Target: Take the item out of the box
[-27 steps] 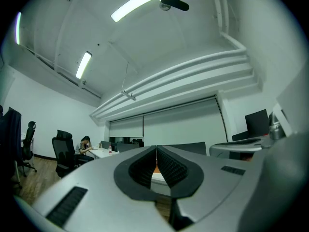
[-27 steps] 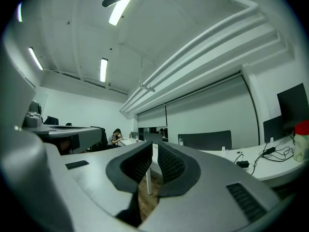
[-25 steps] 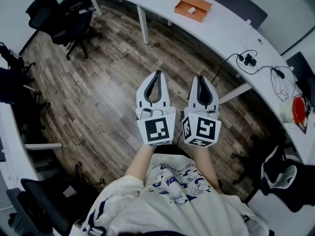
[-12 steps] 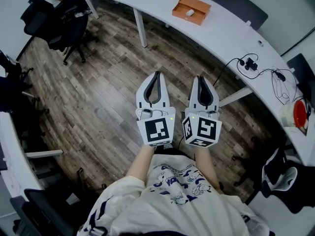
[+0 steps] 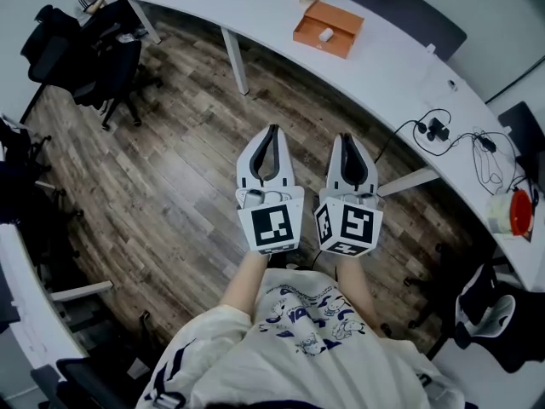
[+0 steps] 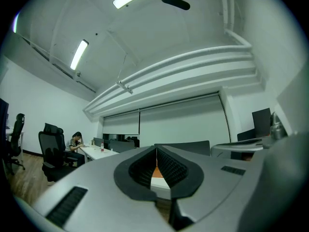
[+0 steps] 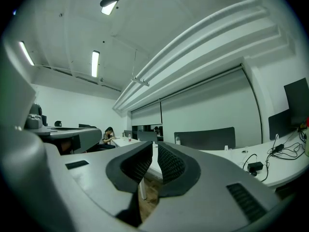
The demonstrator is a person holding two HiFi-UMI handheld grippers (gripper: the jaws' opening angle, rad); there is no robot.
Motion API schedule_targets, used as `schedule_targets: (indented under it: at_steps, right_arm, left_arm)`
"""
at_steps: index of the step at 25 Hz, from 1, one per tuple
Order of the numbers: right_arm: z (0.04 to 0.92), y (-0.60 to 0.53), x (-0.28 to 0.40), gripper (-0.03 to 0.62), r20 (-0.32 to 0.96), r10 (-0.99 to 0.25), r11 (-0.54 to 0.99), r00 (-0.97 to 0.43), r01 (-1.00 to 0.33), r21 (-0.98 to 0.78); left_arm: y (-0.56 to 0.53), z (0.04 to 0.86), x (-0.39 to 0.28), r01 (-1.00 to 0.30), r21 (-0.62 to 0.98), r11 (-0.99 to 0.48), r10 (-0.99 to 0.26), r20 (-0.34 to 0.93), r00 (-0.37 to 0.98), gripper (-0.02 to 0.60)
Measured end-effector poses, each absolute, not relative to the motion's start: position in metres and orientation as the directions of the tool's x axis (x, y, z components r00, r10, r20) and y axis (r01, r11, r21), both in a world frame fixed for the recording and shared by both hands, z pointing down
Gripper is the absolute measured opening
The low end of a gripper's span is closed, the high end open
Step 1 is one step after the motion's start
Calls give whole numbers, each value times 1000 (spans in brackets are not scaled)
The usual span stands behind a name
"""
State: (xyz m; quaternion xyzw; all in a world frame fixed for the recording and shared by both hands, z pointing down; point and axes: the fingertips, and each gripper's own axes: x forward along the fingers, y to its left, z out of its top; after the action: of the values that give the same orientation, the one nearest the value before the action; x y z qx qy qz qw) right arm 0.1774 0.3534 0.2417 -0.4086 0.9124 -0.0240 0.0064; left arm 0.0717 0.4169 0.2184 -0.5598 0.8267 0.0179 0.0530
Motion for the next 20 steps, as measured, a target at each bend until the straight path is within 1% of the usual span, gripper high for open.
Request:
schedule_targets:
  at_steps: [13, 20]
  right_arm:
    - [239, 267, 95, 54, 0, -795, 606, -606, -795, -39]
    - [244, 242, 71, 54, 15, -810, 585, -586, -810, -34]
  left_arm:
    - [320, 217, -14, -956, -30, 291, -952, -105, -287, 18]
    - [293, 224, -40, -964, -28, 265, -962, -83, -262, 18]
